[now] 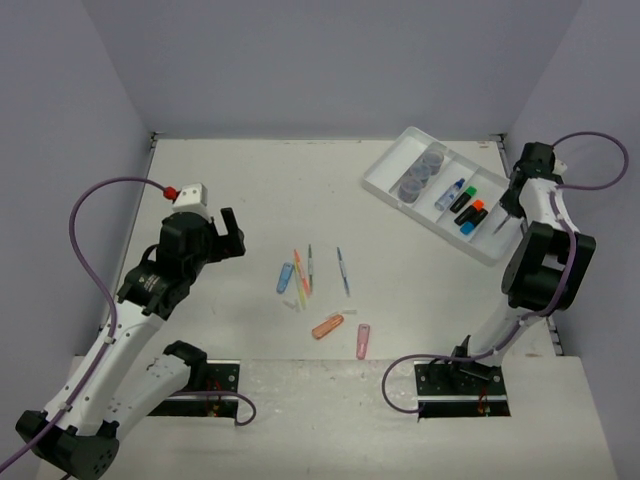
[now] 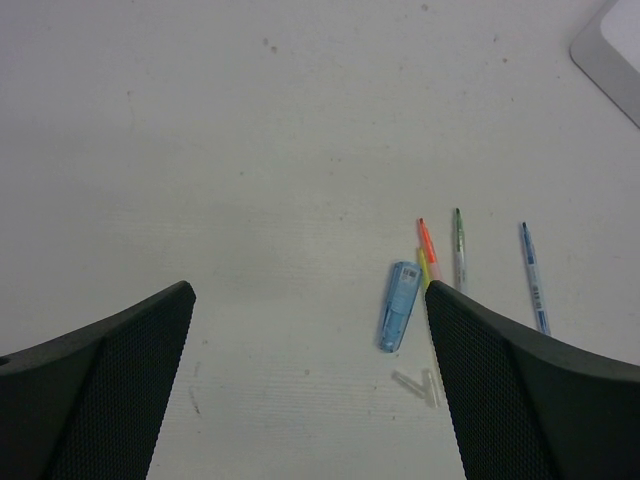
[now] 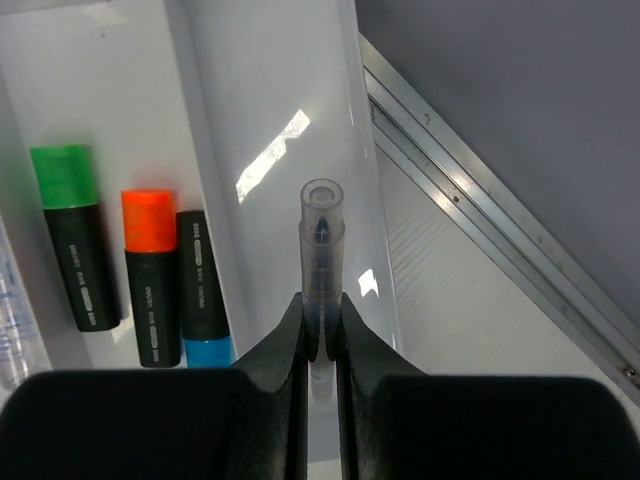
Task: Sort the stationery into containers
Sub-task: Place the pen in the storage box, then pick up the pen from the center of the board.
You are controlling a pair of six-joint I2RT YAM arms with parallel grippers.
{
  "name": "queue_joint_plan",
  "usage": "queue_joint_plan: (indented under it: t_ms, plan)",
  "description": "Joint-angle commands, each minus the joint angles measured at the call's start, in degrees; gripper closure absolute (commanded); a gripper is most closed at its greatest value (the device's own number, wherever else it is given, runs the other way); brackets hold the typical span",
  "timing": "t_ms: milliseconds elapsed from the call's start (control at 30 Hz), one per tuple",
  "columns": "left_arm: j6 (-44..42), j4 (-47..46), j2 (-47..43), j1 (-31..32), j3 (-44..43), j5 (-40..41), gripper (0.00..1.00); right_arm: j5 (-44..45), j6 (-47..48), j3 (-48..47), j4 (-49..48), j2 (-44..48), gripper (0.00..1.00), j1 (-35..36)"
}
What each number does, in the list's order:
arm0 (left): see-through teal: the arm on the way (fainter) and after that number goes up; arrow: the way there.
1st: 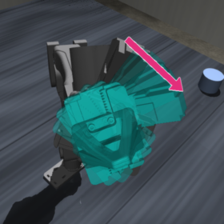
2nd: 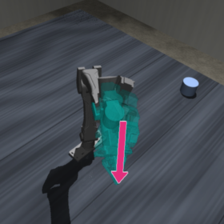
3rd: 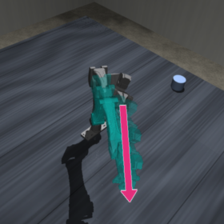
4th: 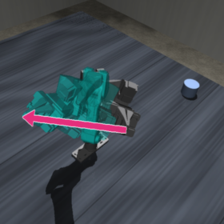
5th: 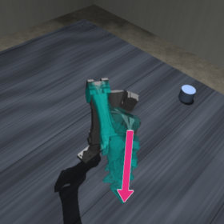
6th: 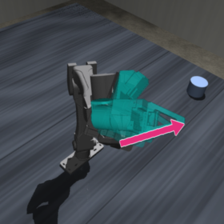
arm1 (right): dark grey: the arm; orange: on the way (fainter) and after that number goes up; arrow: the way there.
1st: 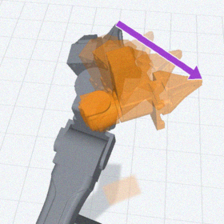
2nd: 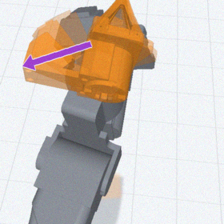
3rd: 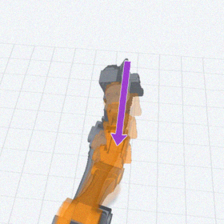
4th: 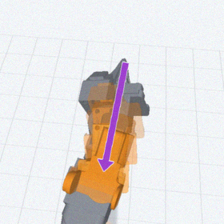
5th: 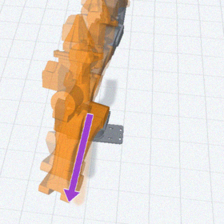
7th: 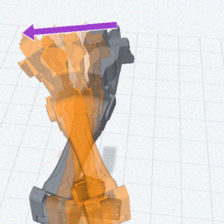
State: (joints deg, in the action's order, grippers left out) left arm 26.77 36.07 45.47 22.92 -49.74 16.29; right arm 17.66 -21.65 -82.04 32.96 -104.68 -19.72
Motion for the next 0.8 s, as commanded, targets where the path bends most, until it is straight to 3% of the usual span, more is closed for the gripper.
queue_joint_plan:
  t_ms: [0,200,267,333,400,467,667,767]
  plan:
    - [-1.22,-2.12,-0.34,0.02,0.52,-1.7,0.0,1.26,2.13,-3.16,0.94,-4.59,0.94,-1.06]
    - [-1.51,-2.01,0.43,0.35,0.64,-1.74,0.0,-2.25,2.46,-4.19,0.46,-8.32,0.86,-1.55]
    - [-1.58,-1.89,0.82,0.49,0.59,-1.87,0.0,-2.3,2.28,-4.38,0.55,-8.65,0.76,-1.55]
    - [-1.77,-1.89,1.19,0.68,0.52,-2.35,0.0,-2.06,2.01,-4.96,1.18,-8.7,0.6,-1.55]
    - [-1.97,-1.89,1.44,0.76,0.43,-2.84,0.0,-2.92,1.84,-5.27,1.44,-8.06,0.54,-1.55]
    - [-2.24,-1.89,1.55,0.81,0.43,-3.27,0.0,-4.24,1.14,-6.37,2.54,-6.6,0.4,-1.55]
    - [-2.15,-1.3,1.72,0.81,-0.05,-2.14,0.0,-10.29,-1.68,-2.9,1.16,1.9,0.38,1.71]
    - [-1.78,-1.09,1.6,0.71,-0.26,-0.43,0.0,-10.06,-2.07,-0.85,0.15,8.46,0.39,11.01]
